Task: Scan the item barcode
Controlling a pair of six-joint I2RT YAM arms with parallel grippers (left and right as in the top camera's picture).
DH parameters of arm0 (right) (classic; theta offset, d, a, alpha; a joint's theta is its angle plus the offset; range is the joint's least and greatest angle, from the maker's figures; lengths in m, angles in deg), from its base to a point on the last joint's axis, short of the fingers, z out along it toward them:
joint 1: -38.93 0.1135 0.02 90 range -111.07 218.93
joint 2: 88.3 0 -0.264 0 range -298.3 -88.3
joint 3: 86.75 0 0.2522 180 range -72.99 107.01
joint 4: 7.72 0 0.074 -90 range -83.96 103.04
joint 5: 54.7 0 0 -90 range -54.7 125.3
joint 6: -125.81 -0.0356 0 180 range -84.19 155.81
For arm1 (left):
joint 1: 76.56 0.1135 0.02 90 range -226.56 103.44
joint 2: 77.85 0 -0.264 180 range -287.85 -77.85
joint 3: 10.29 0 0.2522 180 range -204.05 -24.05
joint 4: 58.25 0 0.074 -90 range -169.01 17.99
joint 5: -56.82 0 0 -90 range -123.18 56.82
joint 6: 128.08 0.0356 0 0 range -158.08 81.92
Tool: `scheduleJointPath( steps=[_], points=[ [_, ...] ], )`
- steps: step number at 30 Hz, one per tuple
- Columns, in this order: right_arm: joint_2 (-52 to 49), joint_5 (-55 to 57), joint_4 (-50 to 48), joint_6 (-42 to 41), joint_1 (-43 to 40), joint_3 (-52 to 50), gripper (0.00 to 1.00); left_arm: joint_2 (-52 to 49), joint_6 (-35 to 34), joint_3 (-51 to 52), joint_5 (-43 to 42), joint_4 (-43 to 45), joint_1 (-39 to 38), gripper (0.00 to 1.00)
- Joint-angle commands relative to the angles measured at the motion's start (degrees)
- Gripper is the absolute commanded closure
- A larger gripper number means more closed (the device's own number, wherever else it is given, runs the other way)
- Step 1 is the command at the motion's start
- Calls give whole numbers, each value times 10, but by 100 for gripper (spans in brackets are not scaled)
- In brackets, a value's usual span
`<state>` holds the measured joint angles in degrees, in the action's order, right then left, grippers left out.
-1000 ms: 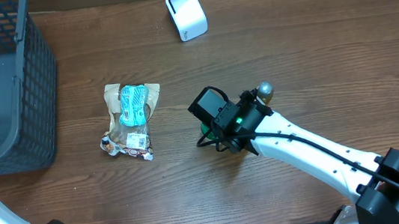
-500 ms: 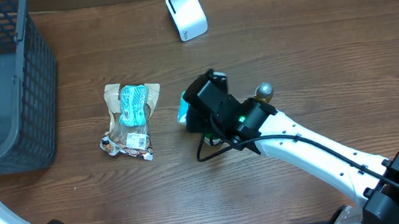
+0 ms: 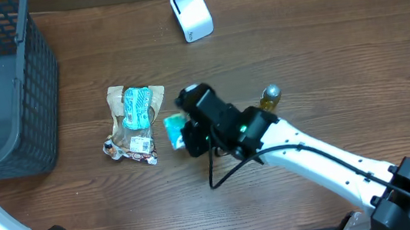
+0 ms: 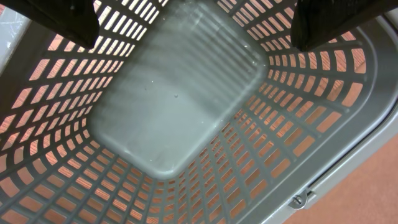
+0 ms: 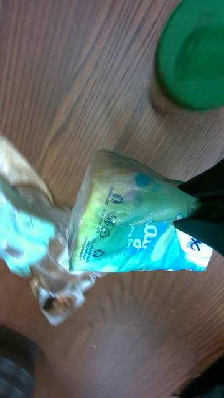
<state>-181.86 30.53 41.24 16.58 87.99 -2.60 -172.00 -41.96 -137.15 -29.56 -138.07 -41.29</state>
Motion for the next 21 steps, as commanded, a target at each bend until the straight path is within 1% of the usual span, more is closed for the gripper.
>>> scheduleJointPath(
  steps=[1, 2, 3, 4, 5, 10, 18, 20, 21],
  points=[
    [-11, -9, -2, 41, 21, 8, 92, -5, 11, -10, -5, 0, 0, 0],
    [-11, -10, 1, 41, 24, 8, 76, -5, 11, -10, -5, 0, 0, 1],
    [-11, -14, 4, 40, 26, 8, 83, -5, 11, -10, -5, 0, 0, 1],
    [-11, -27, 5, 41, 27, 8, 91, -5, 11, -10, -5, 0, 0, 1],
    [-11, -31, 3, 40, 27, 8, 96, -5, 11, -10, -5, 0, 0, 1],
    [-11, -29, -25, 25, 27, 8, 96, -5, 11, -10, -5, 0, 0, 1],
    [-31, -31, -22, 25, 27, 8, 96, -5, 11, -10, -5, 0, 0, 0],
    [-42, -30, -19, 26, 27, 8, 92, -5, 11, -10, -5, 0, 0, 0],
    [-48, -30, -17, 26, 27, 8, 91, -5, 11, -10, -5, 0, 0, 0]
  ],
)
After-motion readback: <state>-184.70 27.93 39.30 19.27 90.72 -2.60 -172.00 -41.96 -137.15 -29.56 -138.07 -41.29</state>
